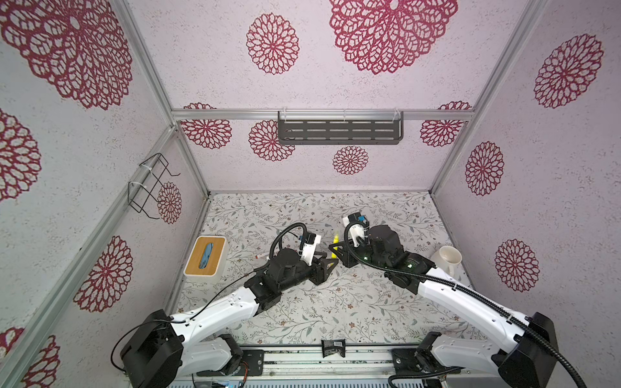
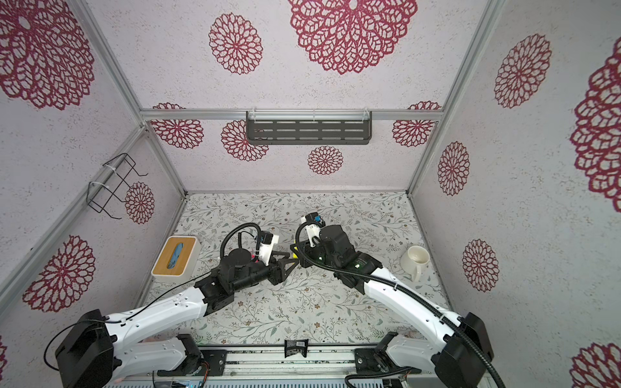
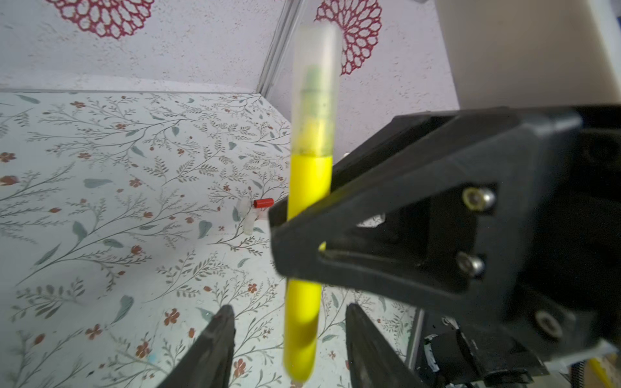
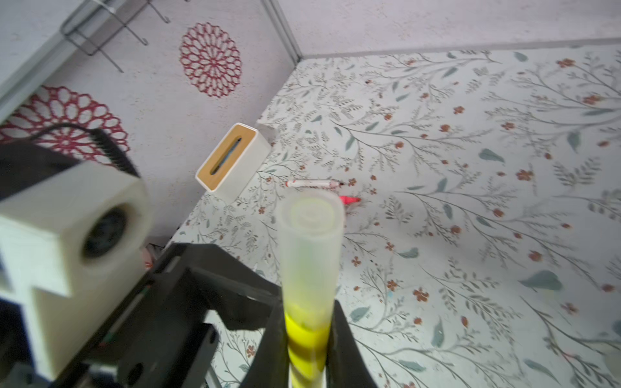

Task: Insert the pens into the pen caps
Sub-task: 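Carry the capped highlighter away with the right gripper while the left gripper opens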

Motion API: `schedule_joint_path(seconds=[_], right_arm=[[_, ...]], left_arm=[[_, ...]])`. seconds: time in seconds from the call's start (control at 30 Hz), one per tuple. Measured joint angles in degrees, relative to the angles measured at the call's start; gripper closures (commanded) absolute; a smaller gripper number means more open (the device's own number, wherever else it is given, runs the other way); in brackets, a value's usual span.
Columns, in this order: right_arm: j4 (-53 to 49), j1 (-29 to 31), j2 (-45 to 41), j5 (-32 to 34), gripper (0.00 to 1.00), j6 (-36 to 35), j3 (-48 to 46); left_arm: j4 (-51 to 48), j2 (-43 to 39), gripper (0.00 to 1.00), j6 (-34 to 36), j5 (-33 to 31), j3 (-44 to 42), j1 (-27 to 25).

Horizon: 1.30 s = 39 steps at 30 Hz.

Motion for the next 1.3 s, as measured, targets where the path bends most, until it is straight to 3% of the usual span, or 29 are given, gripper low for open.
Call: schedule_joint_path(seconds=[0.23,0.5,0.73,0.97,1.17,1.3], right_arm=[[-9.9,-10.7,8.2,2.6,0.95,-1.1,8.4],[-20.6,-18.5,28.7,5.4,0.96,-6.7,23.2],[-27.3,-20.4,45.4,9.7,0.97,-10.7,36.3],[-34.9,-21.4,61.2,12.9,0.99,-13.4,57.1],[-40.2,-22.7,69.4,14.5,0.99,-14.1,69.9],[-41.2,-23.2,72.1,15.6,0.98,-14.1,73.2]], left_arm=[[-6.2,-3.9,0.44,0.7,-7.9,-0.9,-0.1],[-8.9,-8.7,0.44,0.7,-13.0,-2.5,-0.1],[-10.0,-10.0,0.44,0.7,-14.8,-2.9,-0.1],[-10.1,-10.7,0.44,0.7,-15.3,-3.0,-0.2],[-10.1,-12.3,0.45,0.5,-15.4,-4.5,-0.2],[-10.4,-12.8,0.45,0.5,-15.5,-4.6,-0.2]])
